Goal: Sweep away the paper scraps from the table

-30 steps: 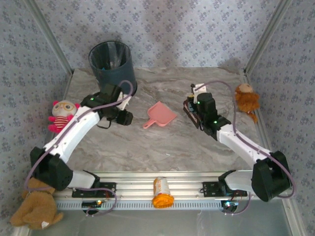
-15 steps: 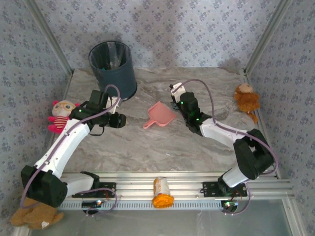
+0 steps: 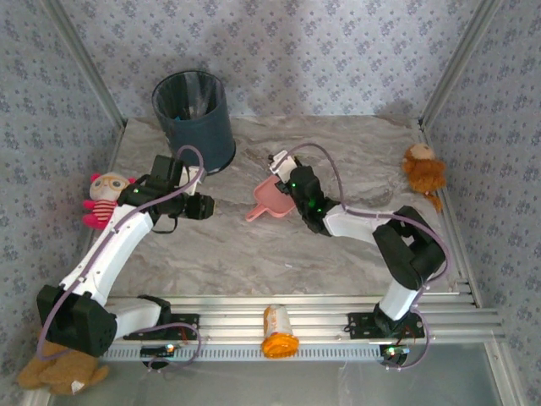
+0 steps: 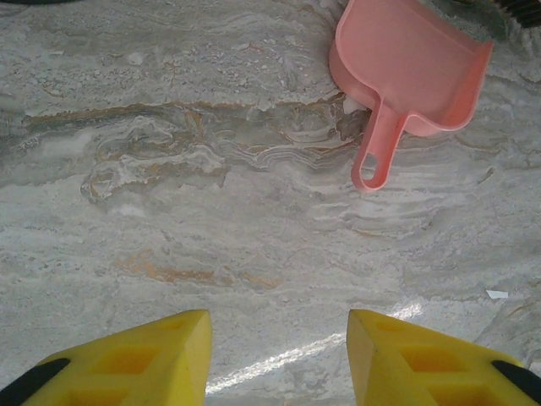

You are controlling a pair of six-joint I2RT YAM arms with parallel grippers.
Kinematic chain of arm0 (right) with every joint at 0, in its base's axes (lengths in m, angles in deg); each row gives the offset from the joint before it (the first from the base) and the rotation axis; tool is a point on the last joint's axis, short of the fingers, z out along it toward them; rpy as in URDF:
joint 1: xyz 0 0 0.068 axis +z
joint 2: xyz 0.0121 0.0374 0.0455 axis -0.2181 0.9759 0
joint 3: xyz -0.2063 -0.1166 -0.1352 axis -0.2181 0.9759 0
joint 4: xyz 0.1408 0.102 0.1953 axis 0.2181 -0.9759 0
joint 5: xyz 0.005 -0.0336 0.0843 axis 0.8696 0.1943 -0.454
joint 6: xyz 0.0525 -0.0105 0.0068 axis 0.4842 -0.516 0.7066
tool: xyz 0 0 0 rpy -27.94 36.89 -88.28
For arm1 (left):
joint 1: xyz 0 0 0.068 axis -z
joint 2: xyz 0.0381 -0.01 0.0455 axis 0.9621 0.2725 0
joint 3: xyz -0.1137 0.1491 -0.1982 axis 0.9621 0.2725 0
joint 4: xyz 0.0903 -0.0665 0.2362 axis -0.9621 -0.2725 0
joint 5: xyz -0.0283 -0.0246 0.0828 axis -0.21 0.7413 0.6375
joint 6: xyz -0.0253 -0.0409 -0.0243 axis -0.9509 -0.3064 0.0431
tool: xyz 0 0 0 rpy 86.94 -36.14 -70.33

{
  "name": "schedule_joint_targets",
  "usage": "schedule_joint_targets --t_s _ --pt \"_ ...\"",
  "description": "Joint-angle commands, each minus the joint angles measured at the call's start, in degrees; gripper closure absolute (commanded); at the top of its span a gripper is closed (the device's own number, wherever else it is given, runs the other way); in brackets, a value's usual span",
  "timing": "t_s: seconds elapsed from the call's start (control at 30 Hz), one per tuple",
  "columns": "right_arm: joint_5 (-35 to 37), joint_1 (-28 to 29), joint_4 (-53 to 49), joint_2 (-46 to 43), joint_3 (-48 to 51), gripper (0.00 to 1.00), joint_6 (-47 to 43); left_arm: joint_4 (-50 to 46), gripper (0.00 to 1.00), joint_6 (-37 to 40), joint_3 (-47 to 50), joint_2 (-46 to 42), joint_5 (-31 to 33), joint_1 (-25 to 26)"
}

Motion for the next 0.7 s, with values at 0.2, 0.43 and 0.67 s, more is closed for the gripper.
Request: schedule_joint_targets --t_s 0.2,0.43,0.67 --pt "3.91 3.73 8.08 3.54 -0.76 1.0 -5.74 0.61 0.54 -0.2 -0.01 -0.44 -0.9 -0.87" --pt "5.27 6.23 9.71 5.53 0.59 0.96 -7.21 0.3 0.54 -0.04 0.0 -0.16 -0.68 -0.95" --pt "6.99 8.2 10.94 6.18 2.97 0.77 -6.15 0.11 0.54 0.06 -0.01 0.3 -0.36 -1.21"
